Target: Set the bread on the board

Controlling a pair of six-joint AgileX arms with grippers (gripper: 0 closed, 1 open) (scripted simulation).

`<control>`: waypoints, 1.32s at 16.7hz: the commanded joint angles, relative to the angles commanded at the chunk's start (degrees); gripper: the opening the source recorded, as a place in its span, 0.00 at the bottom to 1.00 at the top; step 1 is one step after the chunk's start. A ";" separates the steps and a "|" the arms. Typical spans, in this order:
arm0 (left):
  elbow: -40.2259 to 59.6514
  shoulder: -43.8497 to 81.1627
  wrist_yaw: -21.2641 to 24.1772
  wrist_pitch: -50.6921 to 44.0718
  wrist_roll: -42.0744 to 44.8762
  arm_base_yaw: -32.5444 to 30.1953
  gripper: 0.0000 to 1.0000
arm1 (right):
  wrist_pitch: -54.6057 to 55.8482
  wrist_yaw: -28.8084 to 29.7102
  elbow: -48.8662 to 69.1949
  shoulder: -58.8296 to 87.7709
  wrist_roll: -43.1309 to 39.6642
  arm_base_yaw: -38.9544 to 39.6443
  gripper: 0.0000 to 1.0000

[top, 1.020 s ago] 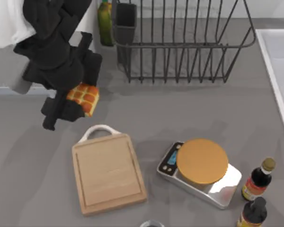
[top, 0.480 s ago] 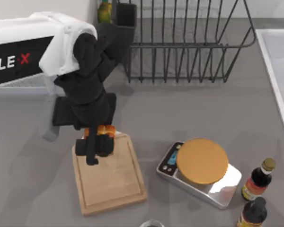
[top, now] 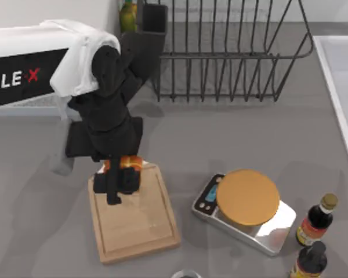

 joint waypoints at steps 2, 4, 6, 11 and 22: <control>-0.88 0.54 0.03 1.27 -0.04 -0.07 0.00 | 0.00 0.00 0.00 0.00 0.00 0.00 1.00; -1.61 1.04 0.02 2.42 -0.17 -0.09 0.00 | 0.00 0.00 0.00 0.00 0.00 0.00 1.00; -2.34 1.49 0.02 3.61 -0.23 -0.16 0.00 | 0.00 0.00 0.00 0.00 0.00 0.00 1.00; -4.00 2.38 -0.02 6.95 -0.31 -0.45 0.00 | 0.00 0.00 0.00 0.00 0.00 0.00 1.00; -5.05 3.26 -0.02 8.12 -0.46 -0.46 0.38 | 0.00 0.00 0.00 0.00 0.00 0.00 1.00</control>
